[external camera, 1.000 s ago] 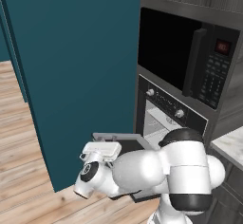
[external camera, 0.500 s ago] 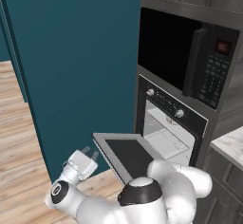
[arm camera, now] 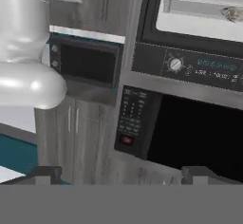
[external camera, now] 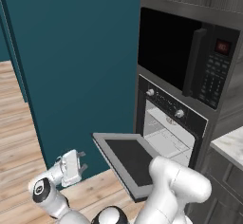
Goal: Place the fish on the top rack of the oven, and slide the tray back inside. Close the oven door.
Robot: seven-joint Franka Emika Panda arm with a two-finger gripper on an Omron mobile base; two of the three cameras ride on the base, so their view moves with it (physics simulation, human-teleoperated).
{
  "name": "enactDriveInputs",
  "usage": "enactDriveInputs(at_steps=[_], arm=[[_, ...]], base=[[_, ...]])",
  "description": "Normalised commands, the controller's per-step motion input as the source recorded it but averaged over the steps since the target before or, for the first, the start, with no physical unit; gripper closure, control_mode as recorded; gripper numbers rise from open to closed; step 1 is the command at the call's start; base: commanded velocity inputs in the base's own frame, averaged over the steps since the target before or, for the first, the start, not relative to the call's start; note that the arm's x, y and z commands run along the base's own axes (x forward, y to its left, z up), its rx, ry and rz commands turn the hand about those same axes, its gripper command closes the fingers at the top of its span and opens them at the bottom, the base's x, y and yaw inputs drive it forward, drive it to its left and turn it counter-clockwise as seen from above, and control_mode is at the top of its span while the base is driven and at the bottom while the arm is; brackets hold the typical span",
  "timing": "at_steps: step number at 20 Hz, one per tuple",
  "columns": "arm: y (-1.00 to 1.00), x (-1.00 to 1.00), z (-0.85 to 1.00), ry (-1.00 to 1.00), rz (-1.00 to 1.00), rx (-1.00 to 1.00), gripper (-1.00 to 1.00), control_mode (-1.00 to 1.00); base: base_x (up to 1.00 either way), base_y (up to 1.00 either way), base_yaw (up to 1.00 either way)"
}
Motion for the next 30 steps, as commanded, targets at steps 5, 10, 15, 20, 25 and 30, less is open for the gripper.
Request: enactDriveInputs(at_steps=[5, 10, 15, 20, 25, 30], arm=[[-0.29, 0.01, -0.30, -0.18, 0.17, 0.41, -1.00, -1.00], [-0.49, 0.00, -0.11, -0.20, 0.35, 0.52, -1.00, -1.00], [-0.38, 0.02, -0.59, -0.20, 0.39, 0.49, -1.00, -1.00], [-0.06, 0.26, -0.82, -0.12, 0.36, 0.39, -1.00, -1.00], [0.00, 0.43, -0.43, -0.01, 0.14, 0.13, -1.00, -1.00], [0.41, 0.27, -0.40, -0.01, 0.00, -0.02, -1.00, -1.00]], base=[[0.00, 0.00, 0.00], [0.00, 0.00, 0.00], [0.00, 0.00, 0.00], [0.00, 0.00, 0.00], [0.00, 0.00, 0.00], [0.00, 0.00, 0.00]])
